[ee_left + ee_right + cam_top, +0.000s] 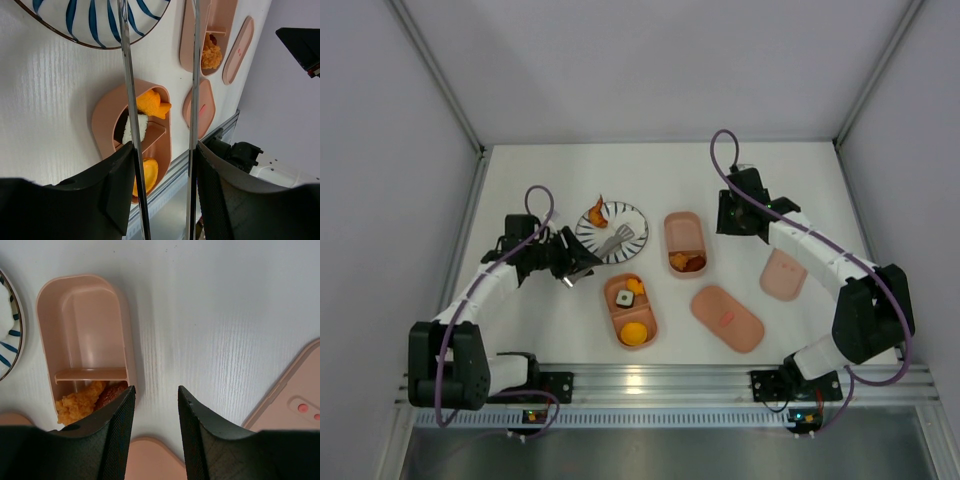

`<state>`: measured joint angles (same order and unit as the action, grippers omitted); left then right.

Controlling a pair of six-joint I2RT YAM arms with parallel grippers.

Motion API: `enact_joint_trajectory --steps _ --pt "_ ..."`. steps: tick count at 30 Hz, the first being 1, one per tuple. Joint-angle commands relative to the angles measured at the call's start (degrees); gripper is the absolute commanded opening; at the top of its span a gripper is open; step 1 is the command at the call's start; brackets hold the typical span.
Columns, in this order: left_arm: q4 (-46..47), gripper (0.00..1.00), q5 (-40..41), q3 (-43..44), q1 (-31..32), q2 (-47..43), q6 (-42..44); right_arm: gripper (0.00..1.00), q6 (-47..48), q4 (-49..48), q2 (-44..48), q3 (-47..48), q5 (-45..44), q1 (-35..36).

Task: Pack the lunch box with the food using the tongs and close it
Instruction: Pick up the fake food from the plate.

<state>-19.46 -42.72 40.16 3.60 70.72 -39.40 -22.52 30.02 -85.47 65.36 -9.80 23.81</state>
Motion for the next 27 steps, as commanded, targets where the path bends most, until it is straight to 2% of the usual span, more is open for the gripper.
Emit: enact_joint_trajectory --steps 1,27 --pt "5.6 0.53 -2.8 -0.9 -0.8 0.6 -0.5 0.39 0.9 1.7 1.6 3.1 -1.6 -0.5" --pt "14.3 0.52 -7.6 -5.8 -3.2 5.7 -2.3 0.39 1.3 2.9 0.9 4.9 -2.7 -0.5"
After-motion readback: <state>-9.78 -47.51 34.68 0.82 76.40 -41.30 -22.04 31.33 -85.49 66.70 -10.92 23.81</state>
